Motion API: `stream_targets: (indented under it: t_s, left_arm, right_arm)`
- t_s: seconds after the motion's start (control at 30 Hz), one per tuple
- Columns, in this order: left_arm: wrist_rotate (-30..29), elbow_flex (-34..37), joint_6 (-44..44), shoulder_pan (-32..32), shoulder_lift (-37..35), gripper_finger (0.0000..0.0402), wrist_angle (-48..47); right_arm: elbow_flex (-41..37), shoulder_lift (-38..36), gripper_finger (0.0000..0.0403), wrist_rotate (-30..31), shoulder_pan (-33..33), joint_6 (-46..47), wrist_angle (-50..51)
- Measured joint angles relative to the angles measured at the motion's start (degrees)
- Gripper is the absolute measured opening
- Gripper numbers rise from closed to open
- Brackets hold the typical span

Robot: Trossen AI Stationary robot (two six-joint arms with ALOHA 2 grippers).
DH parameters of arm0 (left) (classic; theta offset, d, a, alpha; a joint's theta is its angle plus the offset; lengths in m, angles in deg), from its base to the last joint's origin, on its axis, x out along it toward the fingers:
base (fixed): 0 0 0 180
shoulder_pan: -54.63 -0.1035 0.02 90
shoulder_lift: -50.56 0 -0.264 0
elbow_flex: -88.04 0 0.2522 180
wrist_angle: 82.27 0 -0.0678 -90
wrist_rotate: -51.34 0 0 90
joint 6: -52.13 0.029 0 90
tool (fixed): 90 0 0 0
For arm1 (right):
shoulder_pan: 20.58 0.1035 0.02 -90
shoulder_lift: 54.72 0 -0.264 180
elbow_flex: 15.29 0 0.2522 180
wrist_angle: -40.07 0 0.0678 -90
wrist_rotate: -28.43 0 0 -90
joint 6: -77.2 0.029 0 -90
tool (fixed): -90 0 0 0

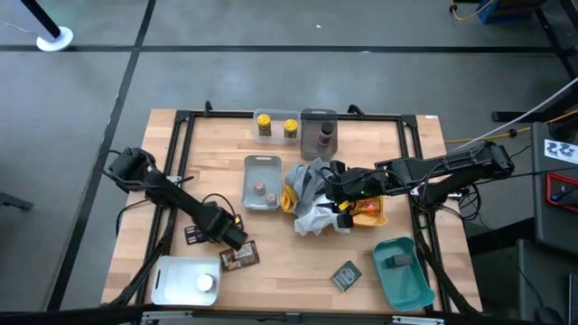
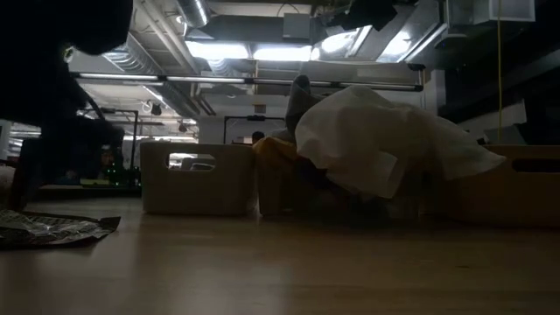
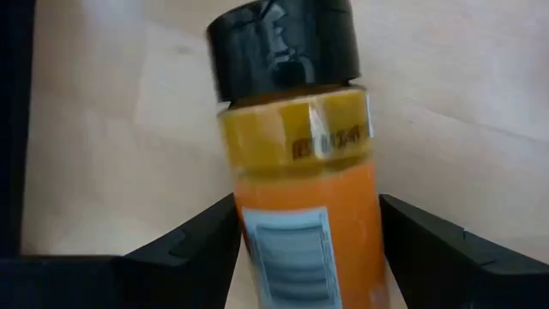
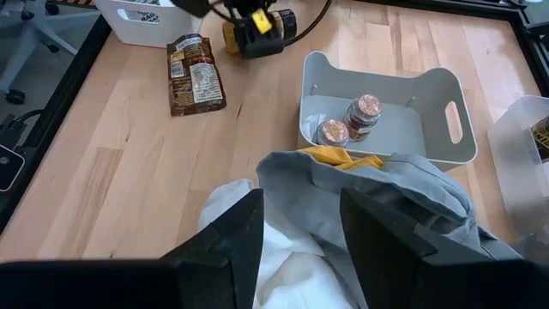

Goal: Sort spices by type
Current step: Put the black seasoning bottle into the black bin

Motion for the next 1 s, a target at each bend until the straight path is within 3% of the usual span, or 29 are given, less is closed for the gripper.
stream_targets:
  t_s: [0.3, 0.57, 0.73, 1.0]
  left_arm:
    - [-0.9, -0.2, 16.1, -0.1, 3.1, 0.0249, -0.5]
    - [-5.7, -0.2, 13.3, 0.1, 3.2, 0.0249, -0.2]
    - [-7.1, -0.1, 17.9, 0.1, 3.2, 0.0245, -0.2]
    - [-7.9, -0.4, 26.4, -0.1, 3.2, 0.0154, 0.7]
  right_arm:
    - [0.0, 0.0, 0.0156, 0.0, 0.0, 0.0, -0.1]
    - [0.0, 0.0, 0.0156, 0.0, 0.0, 0.0, -0.1]
    - [0.0, 0.0, 0.0156, 0.0, 0.0, 0.0, -0.1]
    - [0.0, 0.0, 0.0156, 1.1, 0.0, -5.1, 0.0]
